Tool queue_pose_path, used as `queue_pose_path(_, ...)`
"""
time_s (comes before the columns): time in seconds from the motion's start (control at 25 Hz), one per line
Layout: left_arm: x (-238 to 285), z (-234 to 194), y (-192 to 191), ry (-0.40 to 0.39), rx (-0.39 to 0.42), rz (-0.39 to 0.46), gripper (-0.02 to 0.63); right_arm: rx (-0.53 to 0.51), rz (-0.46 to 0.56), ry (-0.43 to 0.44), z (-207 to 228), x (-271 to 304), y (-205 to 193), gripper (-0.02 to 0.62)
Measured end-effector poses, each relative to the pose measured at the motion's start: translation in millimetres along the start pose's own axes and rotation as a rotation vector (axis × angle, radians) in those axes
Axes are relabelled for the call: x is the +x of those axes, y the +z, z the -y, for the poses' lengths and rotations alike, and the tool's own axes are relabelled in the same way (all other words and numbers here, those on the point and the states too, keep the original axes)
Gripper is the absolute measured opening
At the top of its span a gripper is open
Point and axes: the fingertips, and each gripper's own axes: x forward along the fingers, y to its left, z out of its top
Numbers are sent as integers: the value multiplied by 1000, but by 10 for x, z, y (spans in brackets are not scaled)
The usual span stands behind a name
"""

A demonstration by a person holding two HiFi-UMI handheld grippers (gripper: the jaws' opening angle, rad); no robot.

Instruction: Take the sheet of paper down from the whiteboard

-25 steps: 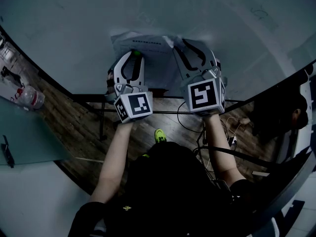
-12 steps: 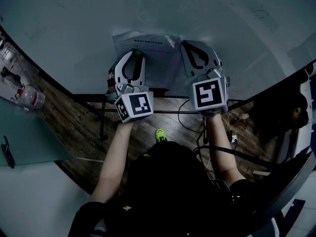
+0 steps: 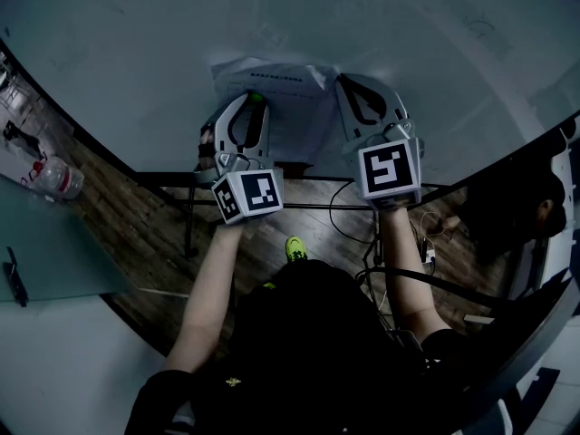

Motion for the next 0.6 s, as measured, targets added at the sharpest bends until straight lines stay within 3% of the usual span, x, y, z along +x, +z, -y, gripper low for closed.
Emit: queue_pose_path(0.6, -220, -99, 127, 15, 4, 37, 143, 18, -13, 16, -22, -10, -78, 17)
